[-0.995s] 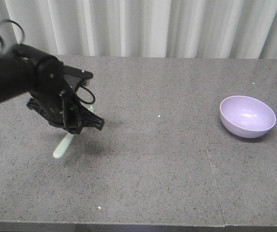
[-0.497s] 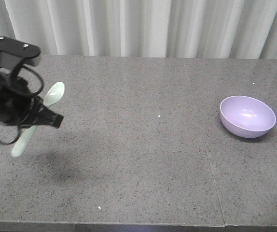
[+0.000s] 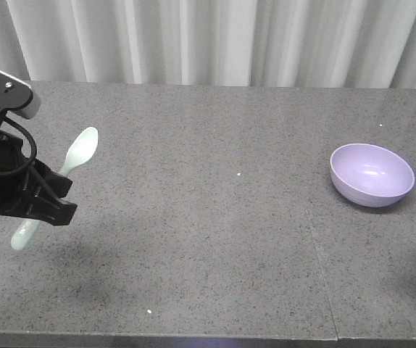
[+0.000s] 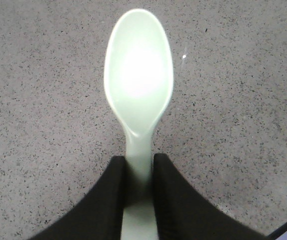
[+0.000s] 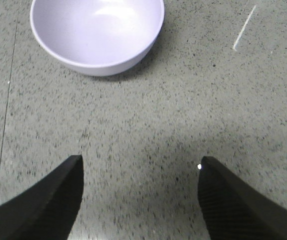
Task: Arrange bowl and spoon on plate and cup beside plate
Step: 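Close the left gripper on the spoon handle and lift it, then move the right gripper to the lavender bowl rim and grip it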
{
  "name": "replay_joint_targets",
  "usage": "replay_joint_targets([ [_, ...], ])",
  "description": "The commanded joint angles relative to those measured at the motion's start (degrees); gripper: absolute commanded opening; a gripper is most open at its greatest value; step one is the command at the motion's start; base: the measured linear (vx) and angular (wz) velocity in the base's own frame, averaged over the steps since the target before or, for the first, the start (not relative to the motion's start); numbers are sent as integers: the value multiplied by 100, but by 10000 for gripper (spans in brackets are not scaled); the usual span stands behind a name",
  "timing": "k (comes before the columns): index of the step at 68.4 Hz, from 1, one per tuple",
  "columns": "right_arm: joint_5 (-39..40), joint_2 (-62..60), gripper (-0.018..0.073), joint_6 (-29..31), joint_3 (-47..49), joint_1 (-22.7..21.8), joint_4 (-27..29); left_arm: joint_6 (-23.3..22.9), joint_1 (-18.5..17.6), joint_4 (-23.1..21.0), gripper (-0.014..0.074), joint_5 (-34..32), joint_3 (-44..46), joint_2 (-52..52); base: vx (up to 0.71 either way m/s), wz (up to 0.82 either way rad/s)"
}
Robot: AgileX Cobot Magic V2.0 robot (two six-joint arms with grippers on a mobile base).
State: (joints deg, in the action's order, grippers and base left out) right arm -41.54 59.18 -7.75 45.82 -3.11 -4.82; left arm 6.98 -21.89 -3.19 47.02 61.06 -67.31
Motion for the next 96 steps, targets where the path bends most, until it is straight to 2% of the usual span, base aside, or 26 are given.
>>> replay_joint_targets([
  [1, 315, 362, 486, -90, 503, -1, -103, 13, -2, -70, 76, -391, 150, 133, 0, 0],
  [6, 302, 678, 486, -229, 761, -45, -75, 13, -2, -70, 76, -386, 150, 133, 0, 0],
  [14, 320, 1189, 486, -244, 1208, -387, 186, 13, -2, -70, 76, -386, 150, 133, 0, 0],
  [29, -51, 2280, 486, 889, 2083, -923, 1228, 13, -2, -70, 76, -386, 150, 133, 0, 0],
  [40, -89, 3012, 480, 1380, 2598, -926, 1699, 13, -2, -70, 76, -386, 150, 133, 0, 0],
  [54, -110, 3708, 438, 1576, 3096, -926, 1641, 13, -2, -70, 76, -386, 150, 133, 0, 0],
  [81, 420, 4422, 328, 1588, 3430, -926, 1566, 13, -2, -70, 76, -391, 150, 133, 0, 0],
  [96, 448, 4475, 211, 1588, 3430, -926, 1565, 13, -2, -70, 76, -391, 150, 133, 0, 0],
])
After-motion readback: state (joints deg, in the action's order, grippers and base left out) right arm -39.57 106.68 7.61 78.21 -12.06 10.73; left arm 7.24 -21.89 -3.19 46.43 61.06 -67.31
